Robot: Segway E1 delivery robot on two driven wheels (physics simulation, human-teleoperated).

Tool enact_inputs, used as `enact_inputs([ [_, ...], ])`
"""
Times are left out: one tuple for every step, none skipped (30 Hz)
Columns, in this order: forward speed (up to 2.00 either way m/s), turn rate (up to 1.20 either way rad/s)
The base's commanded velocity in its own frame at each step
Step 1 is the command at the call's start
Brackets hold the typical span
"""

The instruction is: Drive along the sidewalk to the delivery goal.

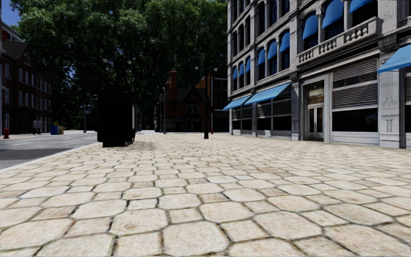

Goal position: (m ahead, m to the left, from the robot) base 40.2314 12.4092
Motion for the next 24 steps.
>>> enact_inputs([
  [1.99, 0.0],
  [1.99, 0.0],
  [1.99, 0.0],
  [1.99, 0.0],
  [1.99, 0.0],
  [1.99, 0.0],
  [1.99, 0.0],
  [1.99, 0.0],
  [1.99, 0.0],
  [1.99, 0.0],
  [1.99, 0.0],
  [1.99, 0.0],
  [1.99, 0.0],
  [1.99, 0.0],
  [1.99, 0.0],
  [1.99, 0.0],
  [1.99, 0.0],
  [1.99, 0.0],
  [1.99, 0.0],
  [1.99, 0.0],
  [1.99, 0.0],
  [1.99, 0.0],
  [1.99, 0.0],
  [1.99, 0.0],
])
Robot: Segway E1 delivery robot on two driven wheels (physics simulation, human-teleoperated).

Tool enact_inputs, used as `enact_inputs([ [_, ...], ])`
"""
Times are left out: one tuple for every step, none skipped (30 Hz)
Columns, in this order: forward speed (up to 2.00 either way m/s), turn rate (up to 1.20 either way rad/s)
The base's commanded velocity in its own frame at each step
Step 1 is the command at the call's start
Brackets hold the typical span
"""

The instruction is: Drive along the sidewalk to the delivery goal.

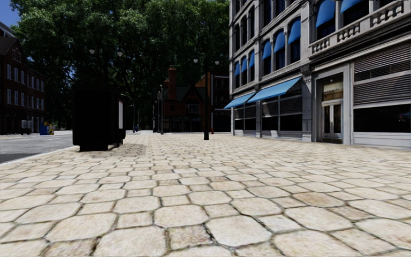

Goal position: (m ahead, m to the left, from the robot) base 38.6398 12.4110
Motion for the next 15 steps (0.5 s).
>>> enact_inputs([
  [1.99, 0.0],
  [1.99, 0.0],
  [1.99, 0.0],
  [1.99, 0.0],
  [1.99, 0.0],
  [1.99, 0.0],
  [1.99, 0.0],
  [1.99, 0.0],
  [1.99, 0.0],
  [1.99, 0.0],
  [1.99, 0.0],
  [1.99, 0.0],
  [1.99, 0.0],
  [1.99, 0.0],
  [1.99, 0.0],
])
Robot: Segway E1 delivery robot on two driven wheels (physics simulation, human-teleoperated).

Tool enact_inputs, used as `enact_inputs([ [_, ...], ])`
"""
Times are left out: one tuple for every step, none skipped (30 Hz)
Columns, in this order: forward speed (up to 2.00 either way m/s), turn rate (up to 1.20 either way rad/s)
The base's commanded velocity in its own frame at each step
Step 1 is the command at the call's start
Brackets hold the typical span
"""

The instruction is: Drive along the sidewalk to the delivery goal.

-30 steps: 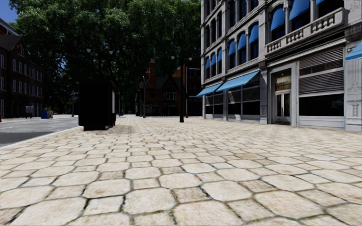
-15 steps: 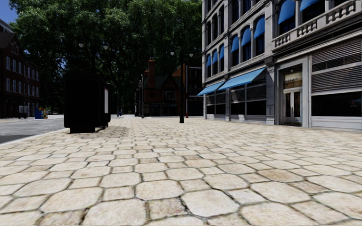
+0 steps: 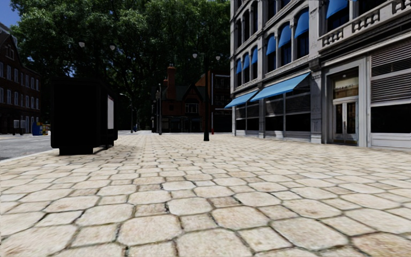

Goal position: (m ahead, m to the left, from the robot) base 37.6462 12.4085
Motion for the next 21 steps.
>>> enact_inputs([
  [1.99, 0.0],
  [1.99, 0.0],
  [1.99, 0.0],
  [2.0, 0.0],
  [2.0, 0.0],
  [2.0, 0.0],
  [2.0, 0.0],
  [2.0, 0.0],
  [2.0, 0.0],
  [2.0, 0.0],
  [2.0, 0.0],
  [2.0, 0.0],
  [2.0, 0.0],
  [2.0, 0.0],
  [2.0, 0.0],
  [2.0, 0.0],
  [2.0, 0.0],
  [2.0, 0.0],
  [2.0, 0.0],
  [2.0, 0.0],
  [2.0, 0.0],
])
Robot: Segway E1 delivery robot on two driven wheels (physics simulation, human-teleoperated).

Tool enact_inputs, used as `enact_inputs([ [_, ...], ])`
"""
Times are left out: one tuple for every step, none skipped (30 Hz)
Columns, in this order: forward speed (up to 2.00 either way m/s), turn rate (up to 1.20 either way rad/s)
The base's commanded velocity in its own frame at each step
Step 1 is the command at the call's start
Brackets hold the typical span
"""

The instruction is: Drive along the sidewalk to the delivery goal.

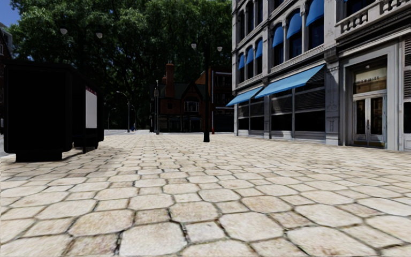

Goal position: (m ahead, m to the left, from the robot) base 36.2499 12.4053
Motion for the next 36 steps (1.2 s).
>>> enact_inputs([
  [2.0, 0.0],
  [2.0, 0.0],
  [2.0, 0.0],
  [2.0, 0.0],
  [2.0, 0.0],
  [2.0, 0.0],
  [2.0, 0.0],
  [2.0, 0.0],
  [2.0, 0.0],
  [2.0, 0.0],
  [2.0, 0.0],
  [2.0, 0.0],
  [2.0, 0.0],
  [2.0, 0.0],
  [2.0, 0.0],
  [2.0, 0.0],
  [2.0, 0.16],
  [2.0, 0.23],
  [2.0, 0.32],
  [2.0, 0.36],
  [2.0, 0.4],
  [2.0, 0.4],
  [2.0, 0.41],
  [2.0, 0.42],
  [2.0, 0.42],
  [2.0, 0.44],
  [2.0, 0.45],
  [2.0, 0.45],
  [2.0, 0.46],
  [2.0, 0.46],
  [2.0, 0.49],
  [2.0, 0.52],
  [2.0, 0.56],
  [2.0, 0.56],
  [2.0, 0.56],
  [2.0, 0.57],
])
